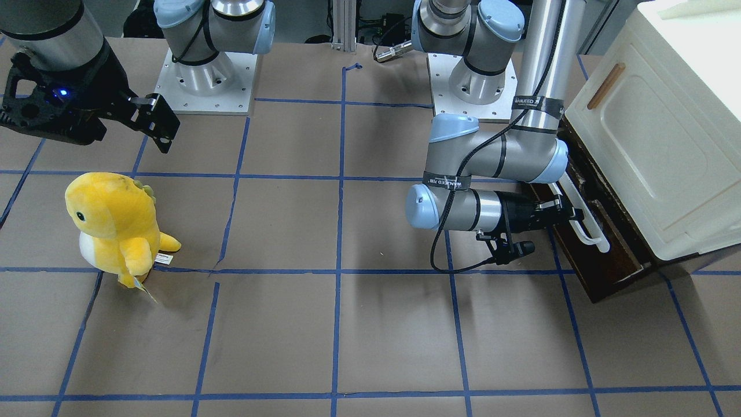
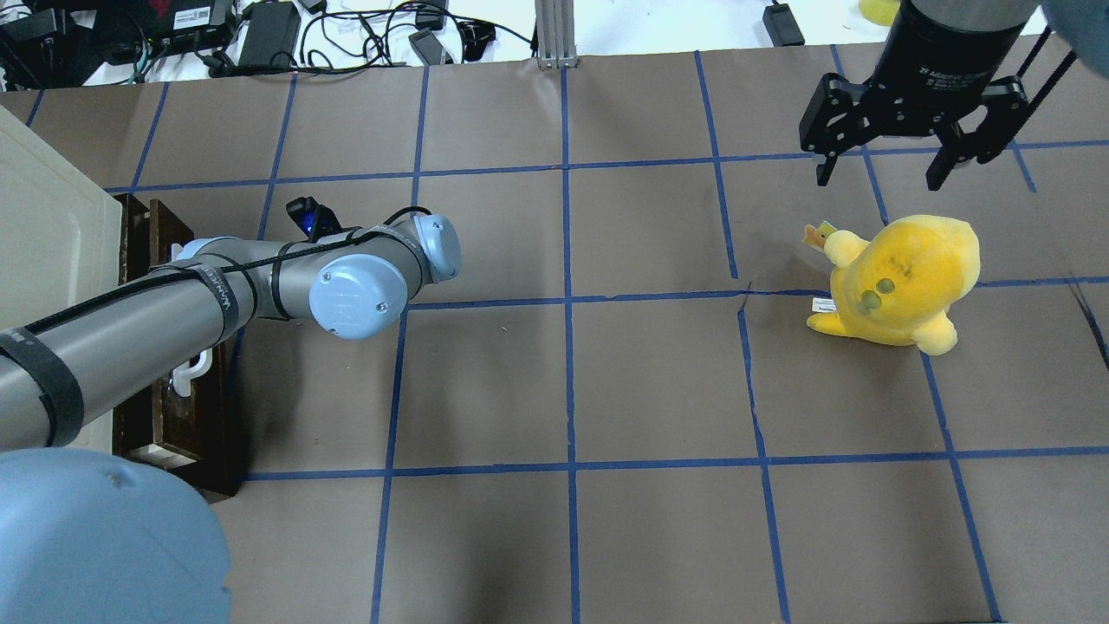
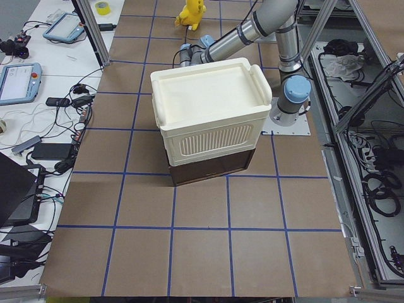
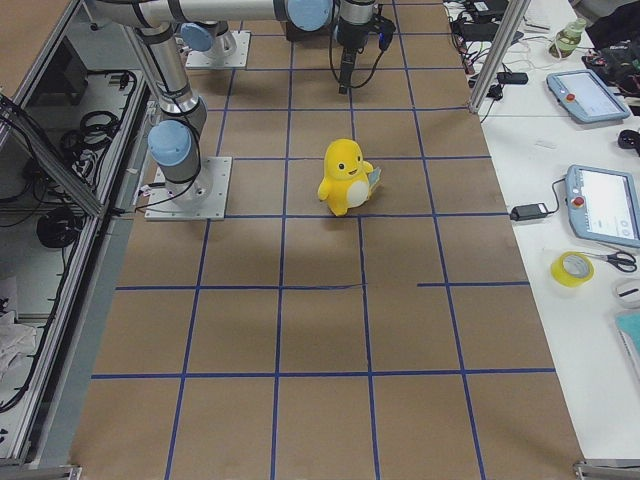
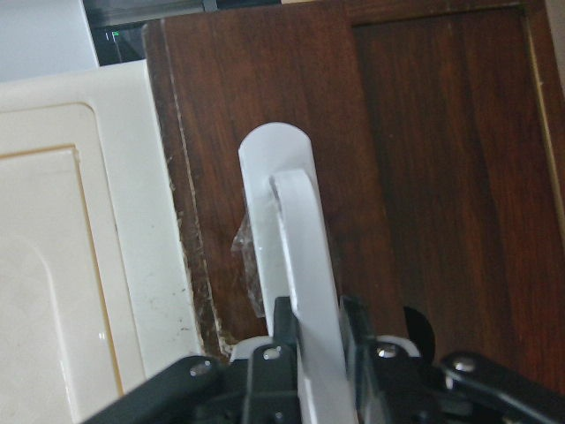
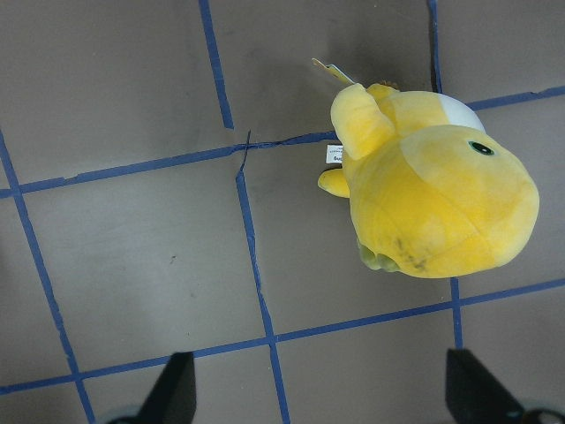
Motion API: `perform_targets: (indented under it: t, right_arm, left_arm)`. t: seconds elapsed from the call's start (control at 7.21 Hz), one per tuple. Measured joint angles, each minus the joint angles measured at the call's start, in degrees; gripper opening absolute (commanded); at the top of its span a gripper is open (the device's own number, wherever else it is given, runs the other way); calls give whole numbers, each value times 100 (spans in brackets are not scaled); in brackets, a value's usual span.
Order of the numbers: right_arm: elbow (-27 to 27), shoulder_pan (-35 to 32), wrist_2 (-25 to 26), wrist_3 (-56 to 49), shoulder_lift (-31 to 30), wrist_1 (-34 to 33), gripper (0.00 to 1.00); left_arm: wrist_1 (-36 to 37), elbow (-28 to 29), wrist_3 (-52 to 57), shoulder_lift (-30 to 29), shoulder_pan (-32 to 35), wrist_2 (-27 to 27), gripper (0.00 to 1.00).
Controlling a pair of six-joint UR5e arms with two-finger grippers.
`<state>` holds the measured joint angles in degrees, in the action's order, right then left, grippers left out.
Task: Pull drawer sideways
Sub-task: 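Pull the drawer outward by its handle with the left gripper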
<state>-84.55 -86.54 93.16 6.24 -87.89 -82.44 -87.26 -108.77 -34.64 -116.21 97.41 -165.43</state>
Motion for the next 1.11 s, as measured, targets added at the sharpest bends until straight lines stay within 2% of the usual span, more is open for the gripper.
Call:
perform_targets:
  t: [1.11]
  right_arm:
    - [0,-3,0,0,0,0,100]
  left_arm:
    - [2,343,53,-94,305,326,7]
